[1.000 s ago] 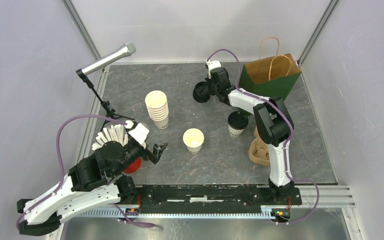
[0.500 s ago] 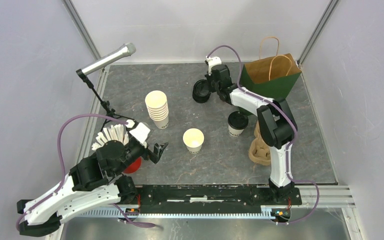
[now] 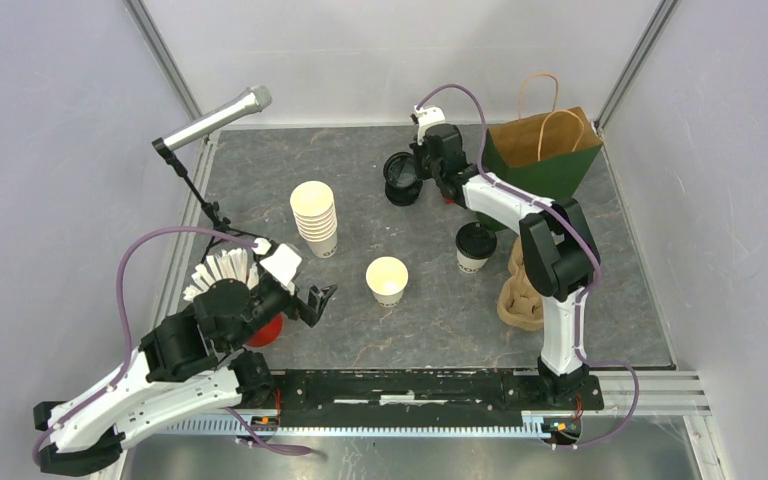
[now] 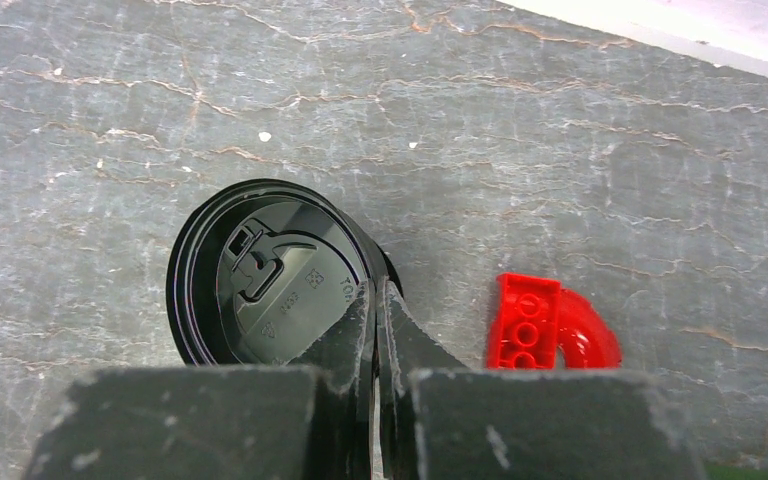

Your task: Pack the takeout coffee

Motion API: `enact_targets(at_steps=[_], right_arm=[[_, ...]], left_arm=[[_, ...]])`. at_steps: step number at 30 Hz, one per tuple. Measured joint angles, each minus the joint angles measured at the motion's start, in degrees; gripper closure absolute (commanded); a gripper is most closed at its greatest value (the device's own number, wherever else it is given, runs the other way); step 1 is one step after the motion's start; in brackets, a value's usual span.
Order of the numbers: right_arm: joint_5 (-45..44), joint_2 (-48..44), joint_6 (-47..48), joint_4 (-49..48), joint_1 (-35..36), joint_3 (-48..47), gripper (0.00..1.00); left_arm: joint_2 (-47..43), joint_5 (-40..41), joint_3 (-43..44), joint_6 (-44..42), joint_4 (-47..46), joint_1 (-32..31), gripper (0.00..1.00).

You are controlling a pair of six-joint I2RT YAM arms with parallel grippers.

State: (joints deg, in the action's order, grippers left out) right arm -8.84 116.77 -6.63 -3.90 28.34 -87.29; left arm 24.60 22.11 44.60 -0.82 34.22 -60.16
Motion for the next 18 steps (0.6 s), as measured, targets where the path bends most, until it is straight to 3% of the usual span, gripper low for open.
enact_targets(at_steps=[7, 11, 14, 18], right_arm=[[3.1, 0.5, -3.1, -0.4, -0.5, 0.0, 0.99], [4.3, 1.2, -4.2, -0.3, -1.2, 0.0, 0.91], [4.9, 1.4, -4.6, -0.2, -1.4, 0.0, 1.00], [5.5, 1.4, -4.5, 0.0, -1.5, 0.0, 0.99]], left_arm=[[0.2, -0.2, 0.0, 0.0, 0.0, 0.1, 0.00], [0.2, -0.3, 0.0, 0.0, 0.0, 0.3, 0.00], [0.2, -0.3, 0.0, 0.0, 0.0, 0.4, 0.00], [0.6, -0.8, 0.0, 0.0, 0.0, 0.5, 0.00]])
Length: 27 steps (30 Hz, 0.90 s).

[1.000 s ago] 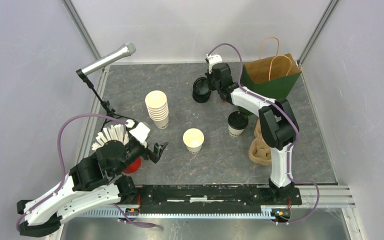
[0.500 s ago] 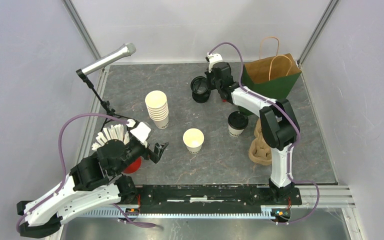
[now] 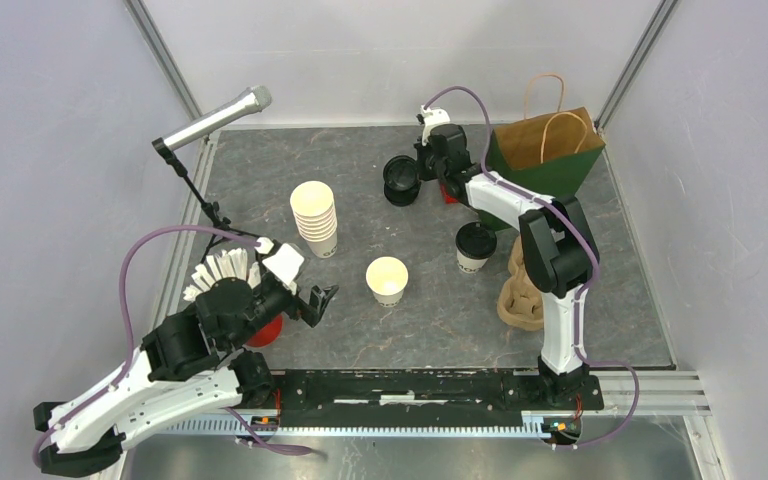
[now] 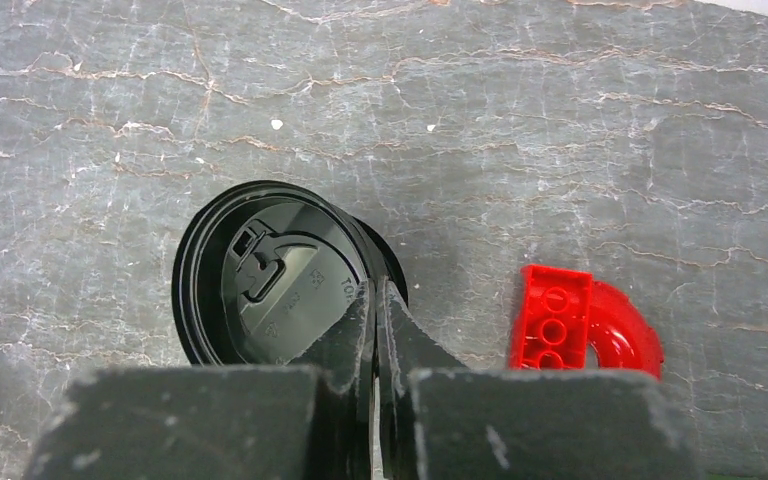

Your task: Pack the takeout coffee

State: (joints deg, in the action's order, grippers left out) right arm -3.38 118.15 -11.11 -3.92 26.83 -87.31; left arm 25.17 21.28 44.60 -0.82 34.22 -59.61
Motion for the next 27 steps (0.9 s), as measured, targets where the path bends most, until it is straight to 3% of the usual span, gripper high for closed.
enact_targets(at_steps=[3, 6, 10, 13, 14, 27], right_arm=[[0.6, 0.0, 0.1, 0.7, 0.0, -0.4, 0.86], [1.0, 0.0, 0.2, 1.1, 0.0, -0.9, 1.00], [1.6, 0.0, 0.5, 1.6, 0.0, -1.1, 0.99], [1.7, 0.0, 0.6, 1.9, 0.0, -1.1, 0.74], [1.6, 0.0, 0.7, 2.1, 0.0, -1.1, 0.73], [1.1, 0.0, 3.2, 3.2, 0.6, -1.1, 0.73]], left_arm=[[0.2, -0.5, 0.0, 0.0, 0.0, 0.2, 0.00], [0.2, -0.8, 0.0, 0.0, 0.0, 0.5, 0.00], [0.2, -0.9, 0.0, 0.0, 0.0, 0.7, 0.00], [0.3, -0.9, 0.0, 0.0, 0.0, 0.7, 0.00], [0.3, -0.9, 0.0, 0.0, 0.0, 0.7, 0.00], [0.7, -1.5, 0.0, 0.0, 0.0, 0.9, 0.00]])
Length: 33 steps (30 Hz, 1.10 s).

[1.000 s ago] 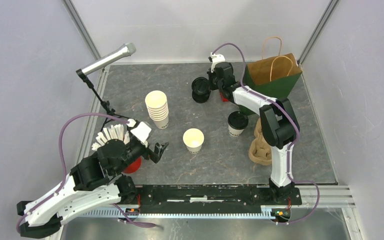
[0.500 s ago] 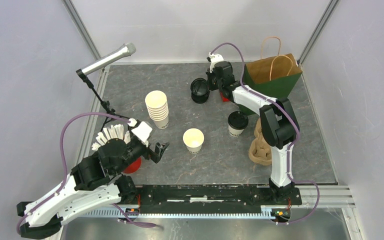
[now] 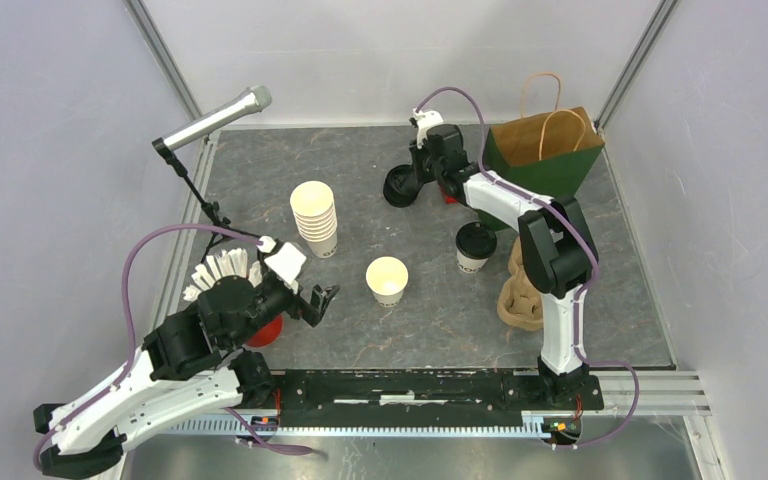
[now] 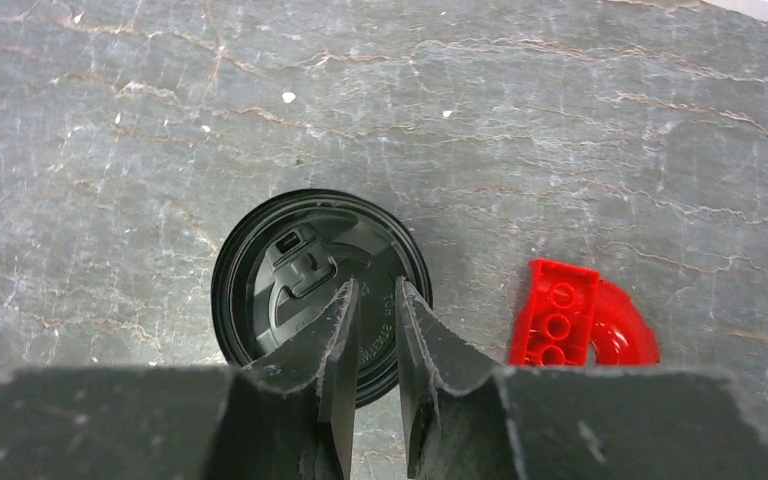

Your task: Pack the takeout coffee

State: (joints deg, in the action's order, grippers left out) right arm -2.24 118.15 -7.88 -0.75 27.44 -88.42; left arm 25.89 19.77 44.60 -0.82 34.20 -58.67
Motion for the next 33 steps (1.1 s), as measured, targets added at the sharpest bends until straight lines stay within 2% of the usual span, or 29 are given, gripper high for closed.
enact_targets(at_steps=[4, 9, 17, 22, 28, 33], right_arm=[[1.3, 0.1, 2.9, 1.9, 1.4, -1.0, 0.67], [4.0, 2.1, 4.9, 3.4, 3.7, -5.1, 0.69], [5.3, 5.0, 5.2, 4.4, 5.2, -5.3, 0.73], [5.0, 5.6, 5.1, 4.8, 5.1, -5.3, 0.80], [4.8, 5.6, 5.2, 4.8, 5.1, -5.3, 0.99], [5.0, 5.6, 5.1, 4.8, 5.1, -5.4, 1.00]], left_arm=[[0.2, -0.5, 0.0, 0.0, 0.0, 0.4, 0.00], [0.8, -0.7, 0.0, 0.0, 0.0, 0.5, 0.00], [1.0, -0.9, 0.0, 0.0, 0.0, 0.9, 0.00], [1.0, -0.9, 0.0, 0.0, 0.0, 0.9, 0.00], [1.0, -1.0, 0.0, 0.0, 0.0, 1.1, 0.00], [1.0, -1.8, 0.0, 0.0, 0.0, 1.2, 0.00]])
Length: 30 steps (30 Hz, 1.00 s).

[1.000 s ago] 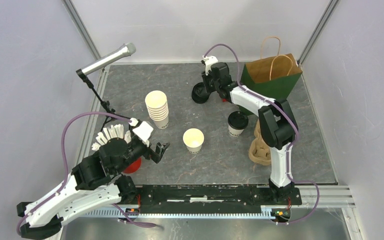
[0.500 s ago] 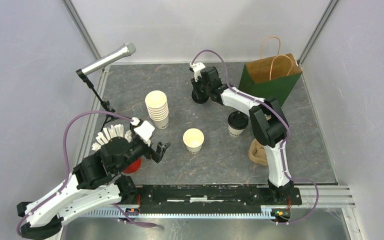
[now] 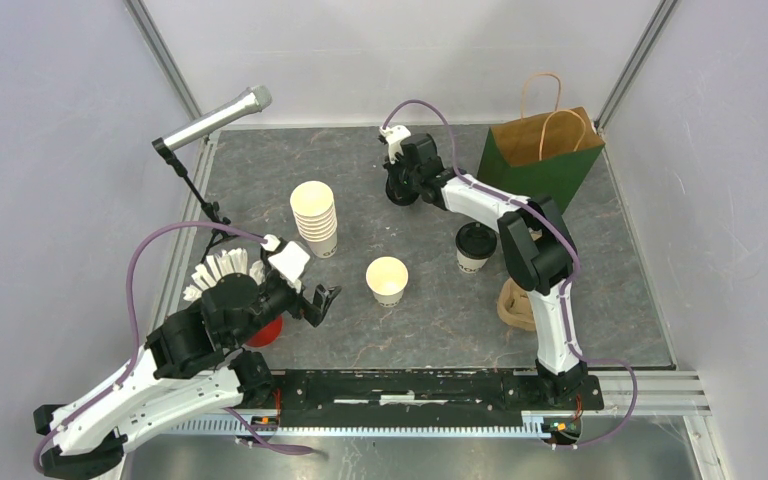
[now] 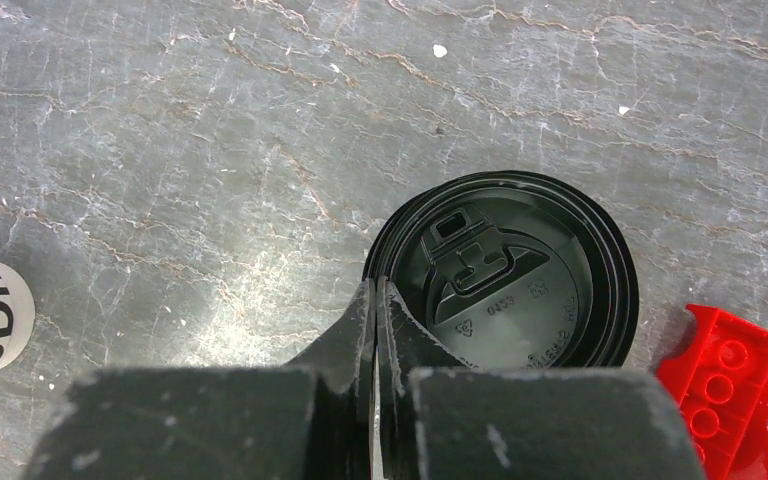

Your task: Pack the takeout coffee

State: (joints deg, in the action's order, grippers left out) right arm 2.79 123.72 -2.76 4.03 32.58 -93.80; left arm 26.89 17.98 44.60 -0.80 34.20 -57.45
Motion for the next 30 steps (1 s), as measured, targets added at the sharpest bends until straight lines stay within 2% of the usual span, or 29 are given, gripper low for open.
enact_targets(at_steps=[30], right_arm=[[2.9, -4.9, -1.1, 2.4, 0.0, 0.0, 1.00]], left_arm=[[1.1, -0.2, 0.0, 0.0, 0.0, 0.5, 0.00]])
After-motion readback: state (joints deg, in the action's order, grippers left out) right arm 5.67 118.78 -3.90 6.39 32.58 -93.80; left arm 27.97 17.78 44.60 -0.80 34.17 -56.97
